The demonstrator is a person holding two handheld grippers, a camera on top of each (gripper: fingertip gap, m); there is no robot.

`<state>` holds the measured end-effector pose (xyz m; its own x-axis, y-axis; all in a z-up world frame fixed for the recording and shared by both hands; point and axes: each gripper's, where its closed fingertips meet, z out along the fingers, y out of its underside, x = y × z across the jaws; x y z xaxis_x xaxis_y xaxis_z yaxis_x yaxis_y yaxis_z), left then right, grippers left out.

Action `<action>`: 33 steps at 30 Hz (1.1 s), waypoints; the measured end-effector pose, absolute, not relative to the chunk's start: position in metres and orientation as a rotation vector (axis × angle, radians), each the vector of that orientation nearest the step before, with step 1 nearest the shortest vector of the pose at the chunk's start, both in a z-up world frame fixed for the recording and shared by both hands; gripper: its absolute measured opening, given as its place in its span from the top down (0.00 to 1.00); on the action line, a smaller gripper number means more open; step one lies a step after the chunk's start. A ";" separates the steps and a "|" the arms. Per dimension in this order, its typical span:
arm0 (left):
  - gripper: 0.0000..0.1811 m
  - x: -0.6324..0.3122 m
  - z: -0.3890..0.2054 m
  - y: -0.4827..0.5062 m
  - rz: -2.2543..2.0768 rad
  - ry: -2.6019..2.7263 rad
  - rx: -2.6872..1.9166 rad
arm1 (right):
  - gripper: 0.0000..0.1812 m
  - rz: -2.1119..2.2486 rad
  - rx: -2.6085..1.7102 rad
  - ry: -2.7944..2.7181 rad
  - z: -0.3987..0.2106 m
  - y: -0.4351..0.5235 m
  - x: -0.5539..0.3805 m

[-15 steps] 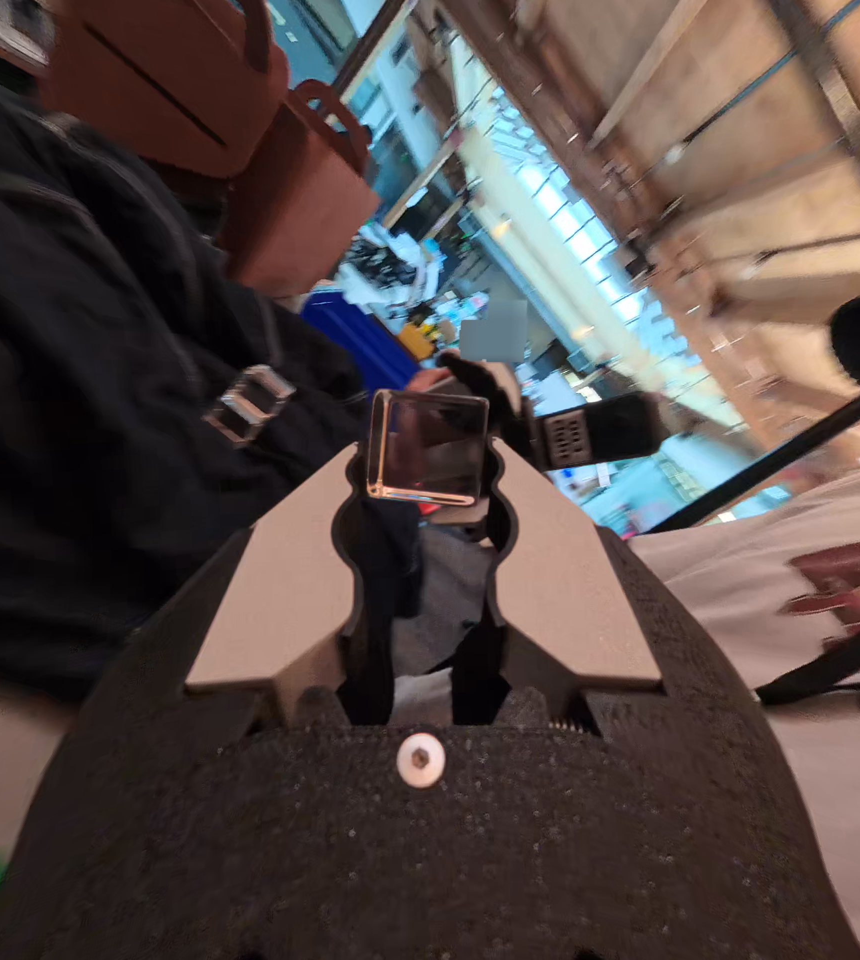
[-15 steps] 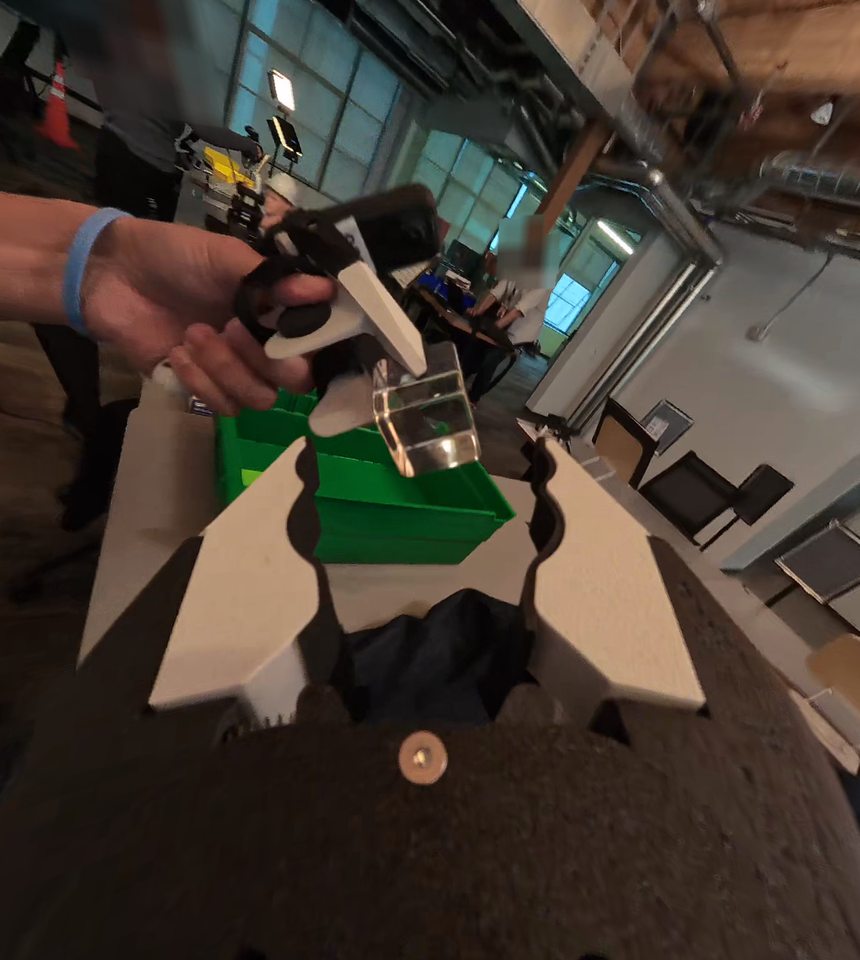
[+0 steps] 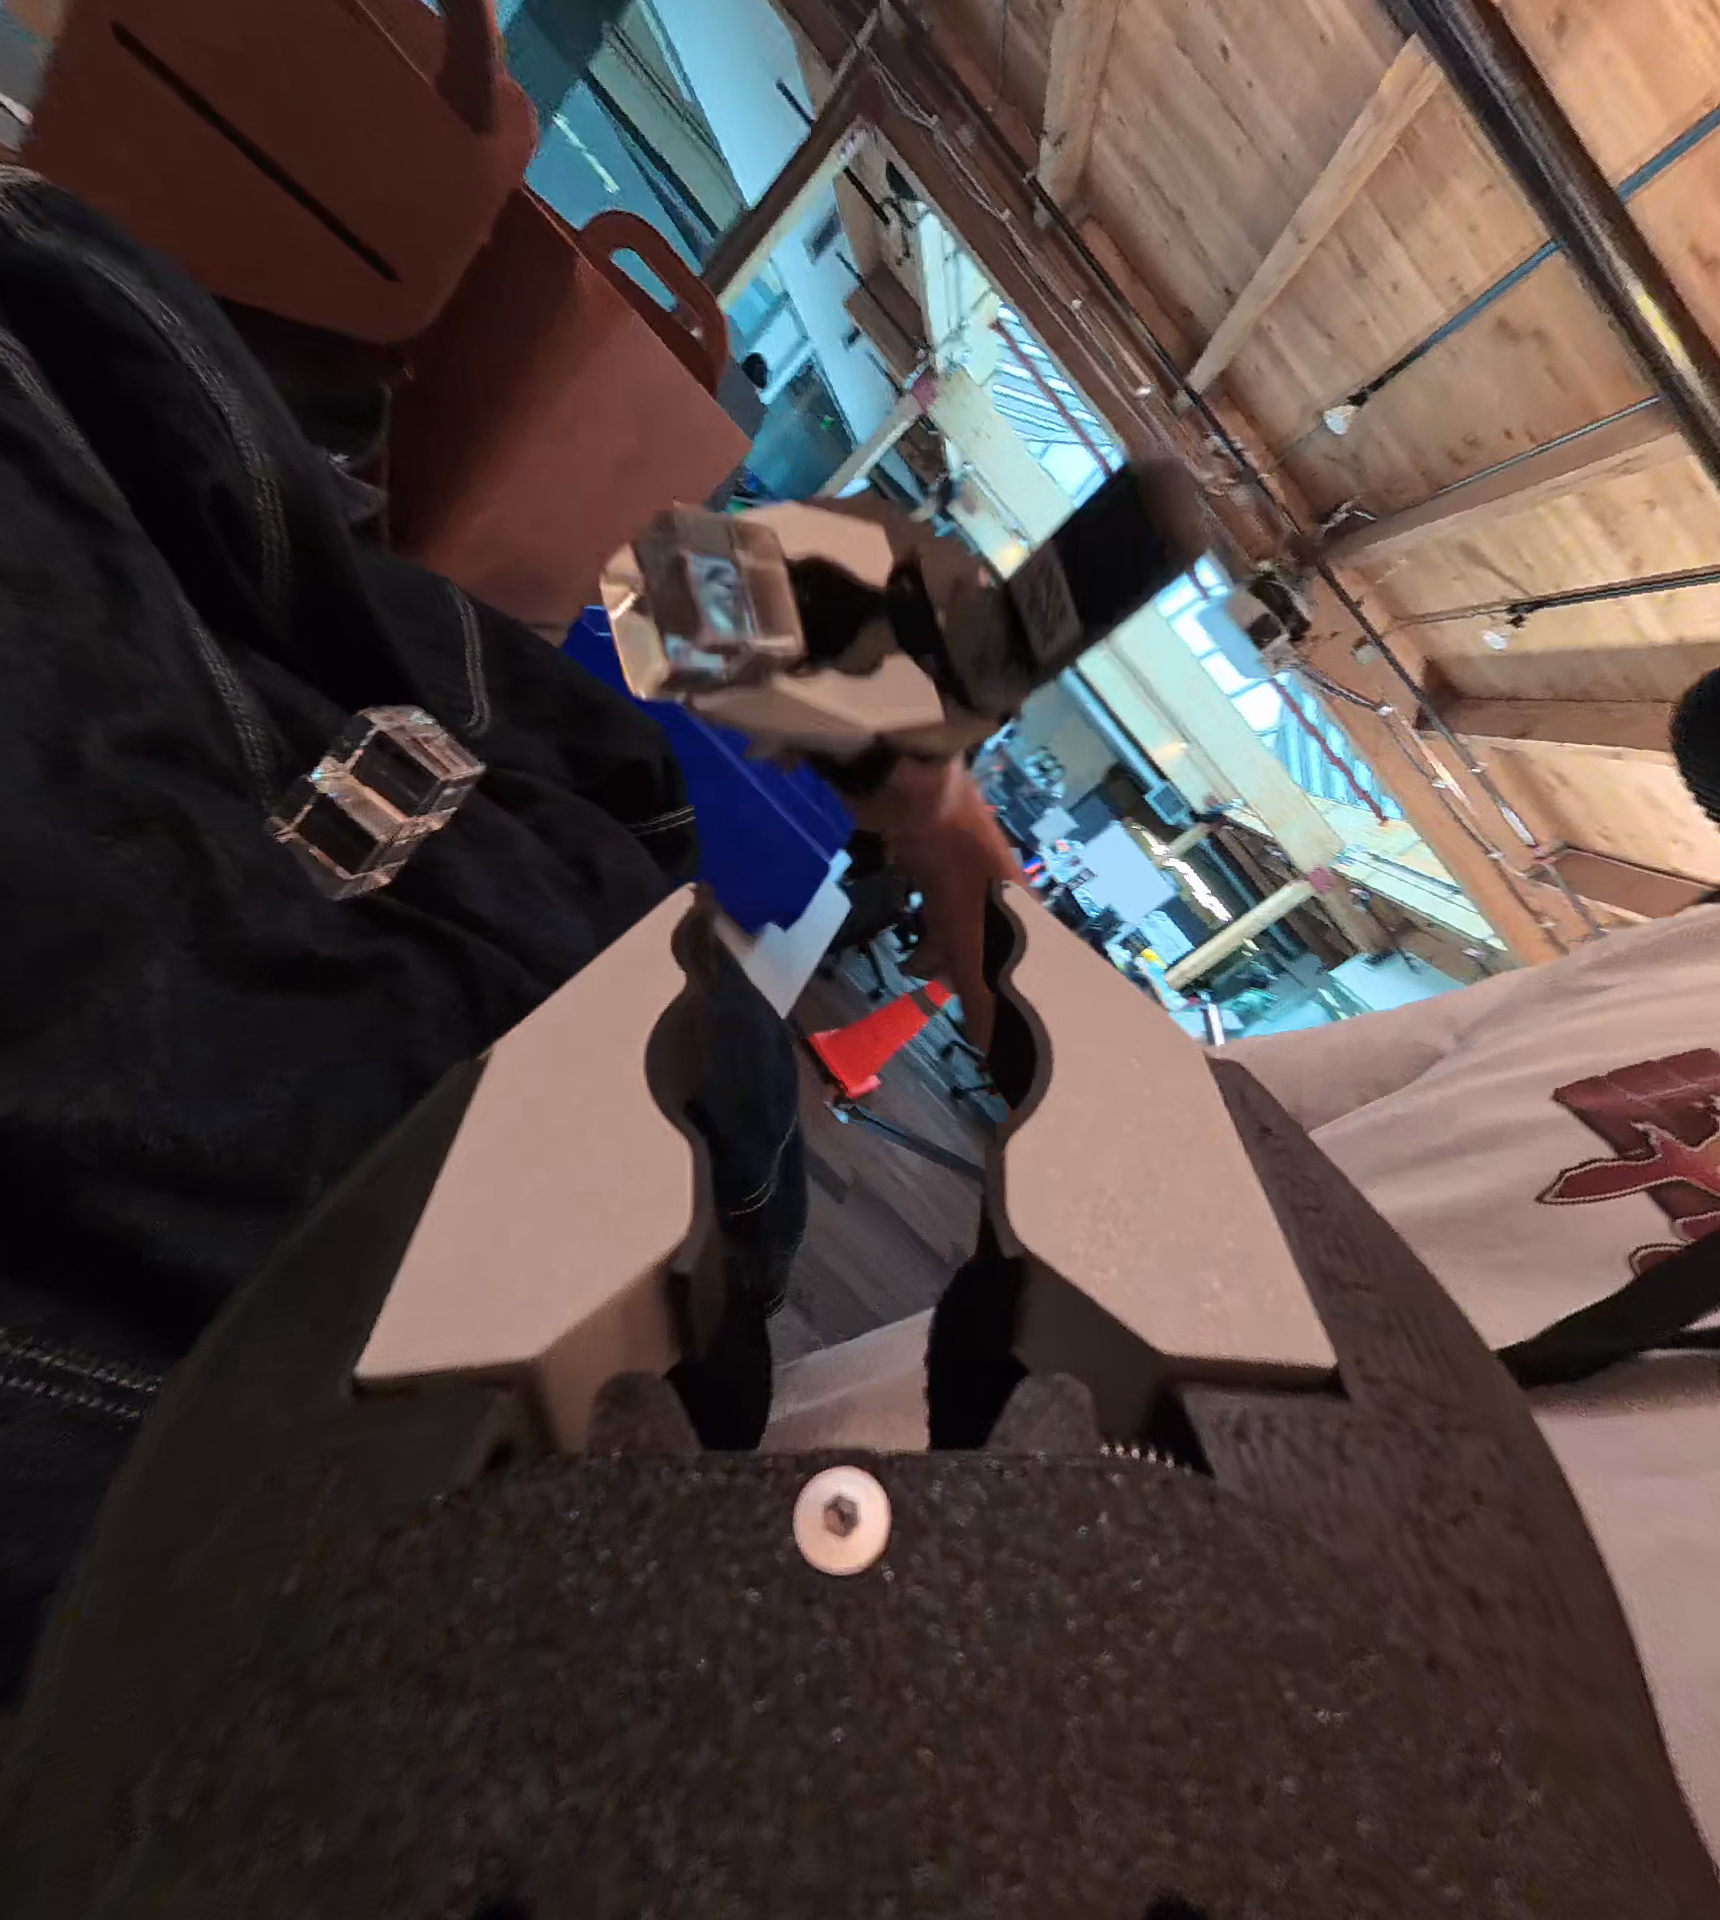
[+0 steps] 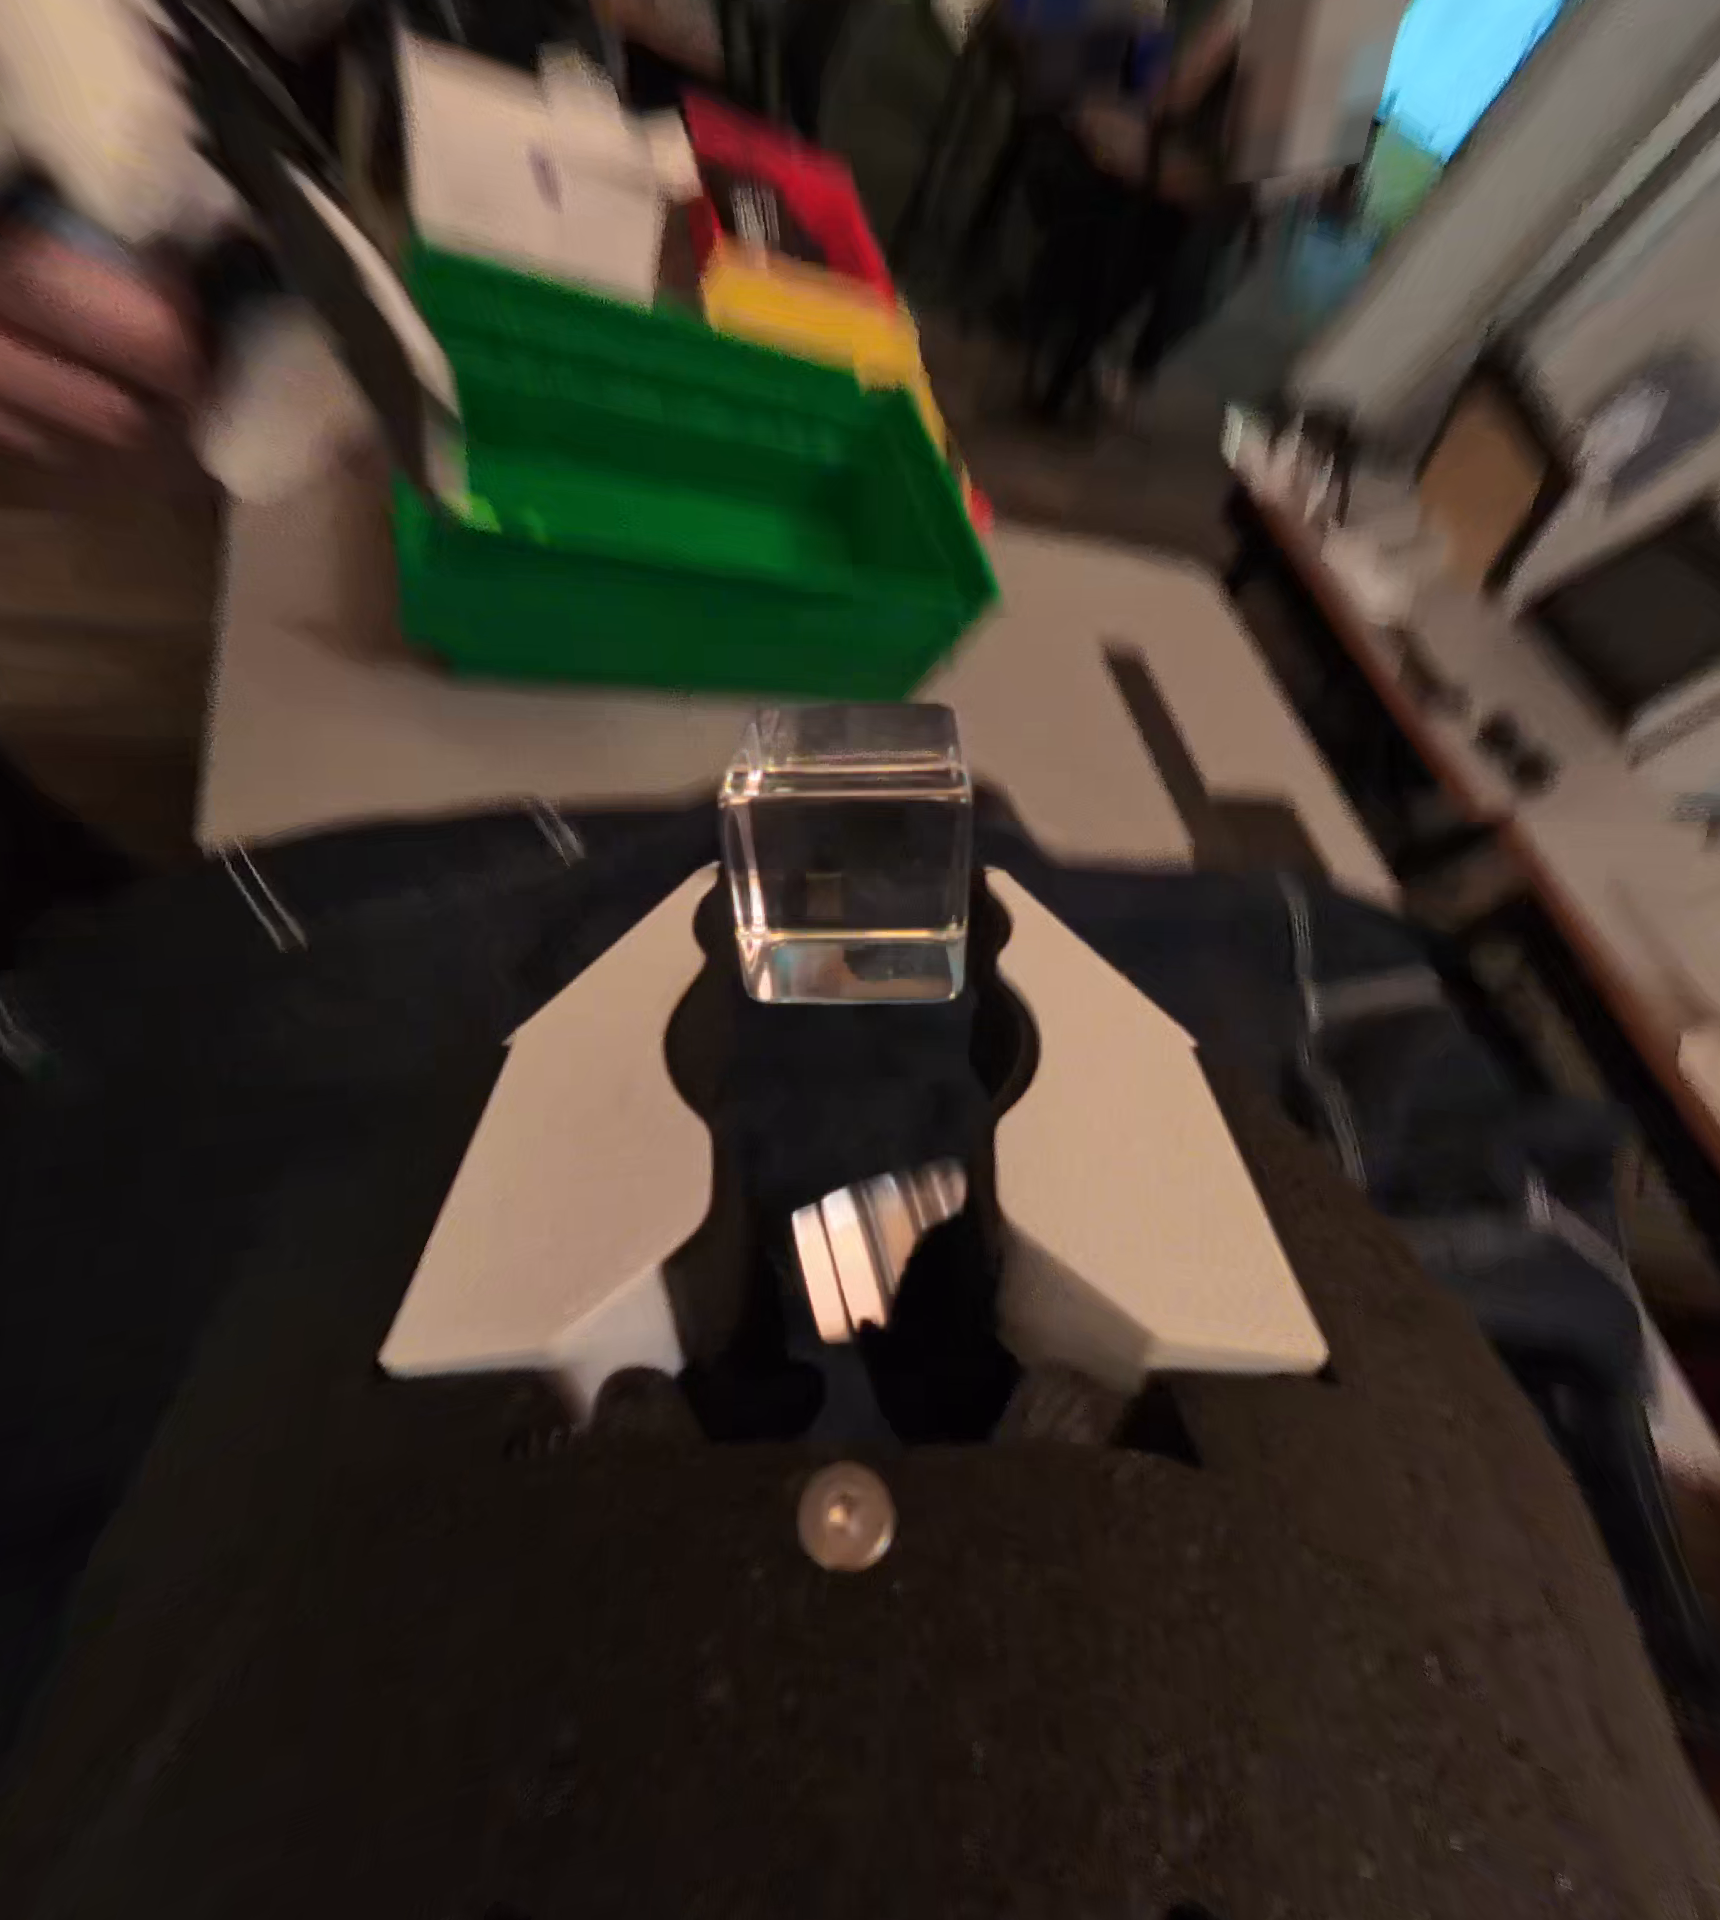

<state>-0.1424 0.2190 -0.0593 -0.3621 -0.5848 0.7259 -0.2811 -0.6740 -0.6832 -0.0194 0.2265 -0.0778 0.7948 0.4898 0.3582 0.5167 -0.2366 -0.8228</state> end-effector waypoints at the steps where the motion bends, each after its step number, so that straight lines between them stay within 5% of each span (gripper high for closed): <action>1: 0.71 -0.147 -0.064 0.219 -2.099 1.143 -1.658 | 0.76 -0.066 -2.025 -0.748 -0.087 0.225 0.007; 11: 0.71 -0.172 -0.099 0.200 -1.910 1.126 -1.778 | 0.76 0.107 -2.838 -1.137 -0.170 0.209 0.070; 33: 0.71 -0.177 -0.108 0.206 -1.851 1.140 -1.828 | 0.76 0.133 -2.894 -1.288 -0.188 0.213 0.071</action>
